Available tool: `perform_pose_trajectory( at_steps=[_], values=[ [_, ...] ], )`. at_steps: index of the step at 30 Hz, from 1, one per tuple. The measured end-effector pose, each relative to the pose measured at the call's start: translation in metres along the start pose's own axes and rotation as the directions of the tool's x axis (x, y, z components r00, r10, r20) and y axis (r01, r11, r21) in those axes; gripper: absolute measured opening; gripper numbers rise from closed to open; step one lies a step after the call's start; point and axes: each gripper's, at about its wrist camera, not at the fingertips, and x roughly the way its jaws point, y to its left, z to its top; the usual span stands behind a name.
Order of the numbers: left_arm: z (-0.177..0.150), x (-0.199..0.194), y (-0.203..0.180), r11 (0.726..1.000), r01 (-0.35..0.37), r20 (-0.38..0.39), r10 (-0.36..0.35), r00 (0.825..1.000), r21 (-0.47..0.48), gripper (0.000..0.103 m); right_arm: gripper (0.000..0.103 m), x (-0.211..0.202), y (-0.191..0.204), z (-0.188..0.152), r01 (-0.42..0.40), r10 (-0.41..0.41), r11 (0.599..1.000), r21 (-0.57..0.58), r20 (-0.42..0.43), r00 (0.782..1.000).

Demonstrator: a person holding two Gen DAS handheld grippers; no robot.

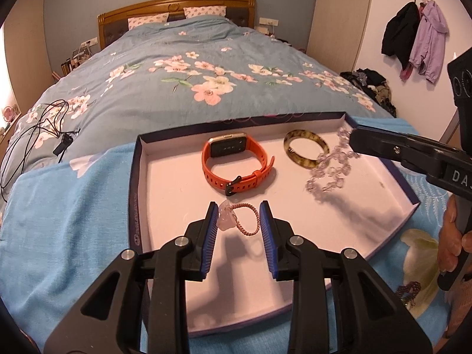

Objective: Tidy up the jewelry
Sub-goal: 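Open the right gripper dropping the crystal bracelet while the left releases the hair tie, then move the right gripper to the purple beaded bracelet and grasp it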

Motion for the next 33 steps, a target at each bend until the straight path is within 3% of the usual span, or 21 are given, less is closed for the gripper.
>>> perform_pose_trajectory(
  at_steps=[14,20,21,22,23,33],
  values=[
    [0.010,0.037,-0.003,1.000,0.002,-0.056,-0.002,0.998,-0.002,0.030,0.011,0.007,-0.024,-0.012,0.130,-0.132,0.991,-0.028,-0.084,0.988],
    [0.013,0.039,-0.007,1.000,0.010,-0.056,-0.009,0.998,0.014,0.037,0.030,-0.001,-0.025,-0.018,0.175,-0.180,0.983,-0.054,-0.091,0.979],
    [0.013,0.039,-0.008,1.000,0.010,-0.058,-0.009,0.998,0.016,0.046,0.039,-0.004,-0.026,-0.019,0.181,-0.186,0.982,-0.056,-0.089,0.979],
    [0.012,0.037,-0.008,1.000,0.007,-0.055,-0.006,0.998,0.015,0.053,0.045,-0.006,-0.026,-0.020,0.188,-0.193,0.981,-0.055,-0.087,0.977],
    [0.012,0.034,-0.007,1.000,-0.001,-0.042,0.002,0.999,0.014,0.053,0.048,-0.009,-0.027,-0.021,0.195,-0.199,0.979,-0.053,-0.081,0.977],
    [-0.004,-0.048,-0.007,0.999,-0.009,0.112,0.004,0.994,0.047,0.063,0.050,-0.071,-0.005,-0.055,0.123,-0.123,0.987,-0.101,0.009,0.992]
  ],
)
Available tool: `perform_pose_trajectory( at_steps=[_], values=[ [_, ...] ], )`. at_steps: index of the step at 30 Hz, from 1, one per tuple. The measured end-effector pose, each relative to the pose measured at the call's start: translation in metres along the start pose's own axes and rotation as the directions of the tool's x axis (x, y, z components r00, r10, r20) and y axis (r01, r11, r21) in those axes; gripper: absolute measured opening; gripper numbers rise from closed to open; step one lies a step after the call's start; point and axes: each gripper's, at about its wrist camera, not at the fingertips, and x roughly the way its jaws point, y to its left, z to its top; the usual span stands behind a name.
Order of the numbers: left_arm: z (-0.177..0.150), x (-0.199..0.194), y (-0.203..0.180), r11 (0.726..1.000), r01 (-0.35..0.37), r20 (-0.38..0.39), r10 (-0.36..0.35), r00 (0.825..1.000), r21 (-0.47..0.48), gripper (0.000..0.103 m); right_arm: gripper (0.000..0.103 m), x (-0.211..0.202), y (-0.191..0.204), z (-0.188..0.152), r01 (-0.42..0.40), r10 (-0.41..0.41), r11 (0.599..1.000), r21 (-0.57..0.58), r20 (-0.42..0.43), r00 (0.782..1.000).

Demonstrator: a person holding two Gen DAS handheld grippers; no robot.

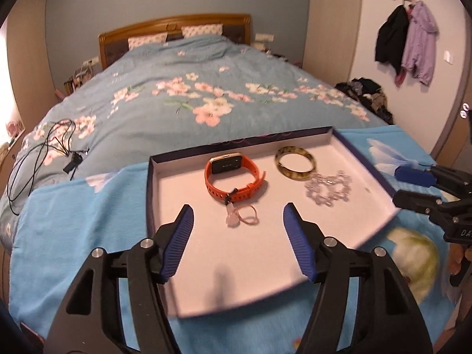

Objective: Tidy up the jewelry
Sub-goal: 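Move the right gripper to the purple beaded bracelet and grasp it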

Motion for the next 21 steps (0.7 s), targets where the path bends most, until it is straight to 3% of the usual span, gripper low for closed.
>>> perform_pose_trajectory(
  at_steps=[4,8,21],
  values=[
    [-0.020,-0.030,-0.001,1.000,0.019,0.016,-0.019,1.000,0.019,0.063,0.049,-0.012,0.011,-0.021,-0.021,0.019,0.999,-0.040,-0.035,0.999],
    [-0.048,-0.049,-0.005,0.999,0.040,0.005,-0.040,0.999,0.029,0.063,0.039,-0.019,0.018,-0.044,-0.030,0.026,0.998,-0.051,-0.085,0.996],
    [-0.099,-0.065,-0.008,0.998,0.055,-0.042,-0.054,0.998,0.020,0.063,0.021,-0.019,0.020,-0.081,-0.049,0.049,0.999,0.002,-0.162,0.986]
  ],
)
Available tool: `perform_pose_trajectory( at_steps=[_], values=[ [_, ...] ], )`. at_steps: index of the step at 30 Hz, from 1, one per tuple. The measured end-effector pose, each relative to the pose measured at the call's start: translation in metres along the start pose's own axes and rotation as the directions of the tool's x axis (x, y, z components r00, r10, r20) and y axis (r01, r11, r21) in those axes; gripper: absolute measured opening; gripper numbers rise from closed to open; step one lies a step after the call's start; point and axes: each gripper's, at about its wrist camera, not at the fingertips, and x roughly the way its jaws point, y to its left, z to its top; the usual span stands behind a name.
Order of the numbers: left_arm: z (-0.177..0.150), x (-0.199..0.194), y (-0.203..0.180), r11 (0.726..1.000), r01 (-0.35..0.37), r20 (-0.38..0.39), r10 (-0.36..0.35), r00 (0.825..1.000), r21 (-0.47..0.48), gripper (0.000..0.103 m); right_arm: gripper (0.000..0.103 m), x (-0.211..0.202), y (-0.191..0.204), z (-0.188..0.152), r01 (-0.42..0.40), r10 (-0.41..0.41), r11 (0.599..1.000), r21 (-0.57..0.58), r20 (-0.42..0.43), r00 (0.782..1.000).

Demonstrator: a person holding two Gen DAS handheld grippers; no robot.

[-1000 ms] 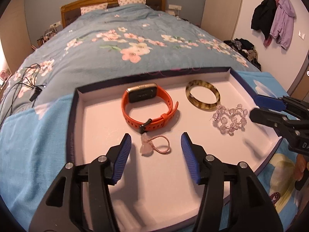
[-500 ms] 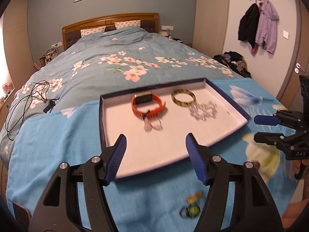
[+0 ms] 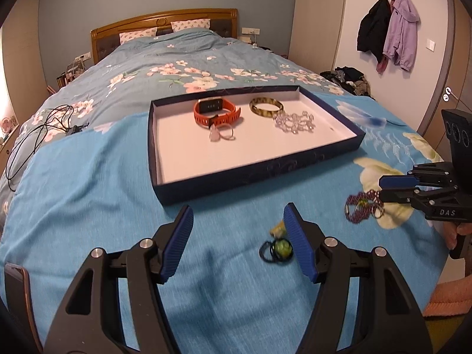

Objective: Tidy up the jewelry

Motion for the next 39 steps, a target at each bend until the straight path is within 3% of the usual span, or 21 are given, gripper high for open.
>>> perform_pose_trajectory(
  at_steps=[6,20,39],
  values=[
    [-0.004,-0.002,-0.002,1.000,0.011,-0.005,-0.011,1.000,0.000,0.063,0.006,0.005,0.000,-0.003,-0.022,0.022,1.000,0.022,-0.012,1.000],
    [-0.011,-0.010,-0.006,0.999,0.037,-0.002,-0.037,0.999,0.017,0.063,0.004,-0.020,0.029,0.025,-0.078,0.083,0.996,-0.046,0.116,0.990],
    [-0.018,0.003,-0.029,0.989,0.102,-0.074,-0.094,0.993,0.110,0.056,0.004,-0.026,0.044,0.038,-0.103,0.111,0.993,-0.059,0.162,0.981]
  ],
)
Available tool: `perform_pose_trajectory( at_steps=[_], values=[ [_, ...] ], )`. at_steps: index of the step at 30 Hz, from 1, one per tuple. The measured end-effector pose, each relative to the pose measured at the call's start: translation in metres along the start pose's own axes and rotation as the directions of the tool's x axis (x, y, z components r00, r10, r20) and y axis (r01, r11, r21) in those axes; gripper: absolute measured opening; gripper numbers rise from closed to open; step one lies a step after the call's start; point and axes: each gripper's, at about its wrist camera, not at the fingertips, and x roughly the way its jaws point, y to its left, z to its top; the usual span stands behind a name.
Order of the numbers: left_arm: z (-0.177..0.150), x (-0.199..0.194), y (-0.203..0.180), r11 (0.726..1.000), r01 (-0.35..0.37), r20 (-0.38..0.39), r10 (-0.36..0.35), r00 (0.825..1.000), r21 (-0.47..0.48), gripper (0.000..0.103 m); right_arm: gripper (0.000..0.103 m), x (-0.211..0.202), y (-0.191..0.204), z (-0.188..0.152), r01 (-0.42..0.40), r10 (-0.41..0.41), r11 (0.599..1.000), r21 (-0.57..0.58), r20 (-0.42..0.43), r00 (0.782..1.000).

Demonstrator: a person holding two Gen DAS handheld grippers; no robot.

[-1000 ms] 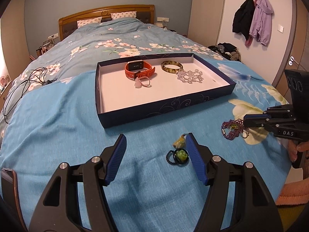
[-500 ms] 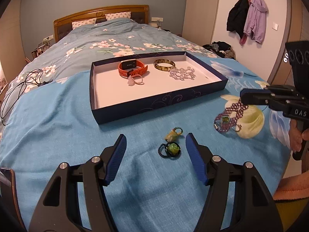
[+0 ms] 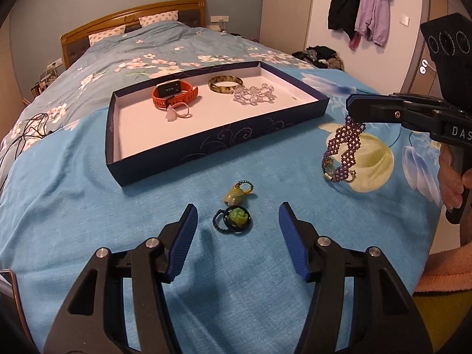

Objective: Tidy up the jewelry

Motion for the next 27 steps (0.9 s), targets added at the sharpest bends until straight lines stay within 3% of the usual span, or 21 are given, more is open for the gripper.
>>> perform_pose_trajectory(
  at_steps=[8,13,19,27],
  values=[
    [0.008,0.005,-0.010,0.997,-0.014,-0.002,0.014,1.000,0.073,0.048,0.004,0.001,0.000,-0.001,-0.011,0.011,1.000,0.008,0.001,1.000],
    [0.008,0.015,-0.014,0.994,-0.019,-0.040,0.023,0.999,0.103,0.029,0.004,0.002,-0.001,-0.004,-0.017,0.017,1.000,0.016,-0.008,1.000],
    [0.007,0.020,-0.011,0.994,-0.042,-0.059,0.049,0.997,0.105,0.023,0.004,0.002,-0.004,-0.007,-0.026,0.026,0.999,0.027,-0.012,1.000],
    [0.007,0.009,-0.006,0.996,-0.049,-0.015,0.050,0.999,0.071,0.022,0.004,-0.001,-0.004,-0.004,-0.028,0.028,0.999,0.027,0.007,1.000]
  ],
)
